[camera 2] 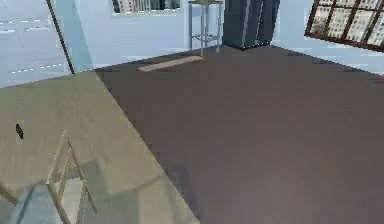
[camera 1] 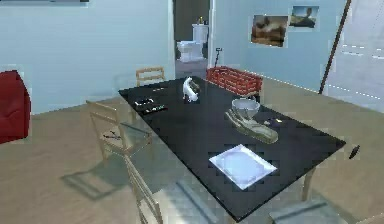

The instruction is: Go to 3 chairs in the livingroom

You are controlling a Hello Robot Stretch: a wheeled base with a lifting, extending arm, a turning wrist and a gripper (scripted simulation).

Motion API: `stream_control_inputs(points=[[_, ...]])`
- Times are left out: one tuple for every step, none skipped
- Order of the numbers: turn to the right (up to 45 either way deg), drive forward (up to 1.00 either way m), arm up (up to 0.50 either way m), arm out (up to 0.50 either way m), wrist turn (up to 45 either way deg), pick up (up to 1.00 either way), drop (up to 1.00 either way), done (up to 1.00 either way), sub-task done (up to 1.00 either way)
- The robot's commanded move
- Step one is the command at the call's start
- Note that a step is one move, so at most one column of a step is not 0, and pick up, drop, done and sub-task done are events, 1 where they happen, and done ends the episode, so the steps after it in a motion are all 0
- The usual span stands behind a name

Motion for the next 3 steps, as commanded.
stream_control_inputs(points=[[-45.0, 0.00, 0.00, 0.00, 0.0, 0.00, 0.00, 0.00, 0.00], [-24.0, 0.00, 0.00, 0.00, 0.0, 0.00, 0.00, 0.00, 0.00], [0.0, 0.55, 0.00, 0.00, 0.0, 0.00, 0.00, 0.00, 0.00]])
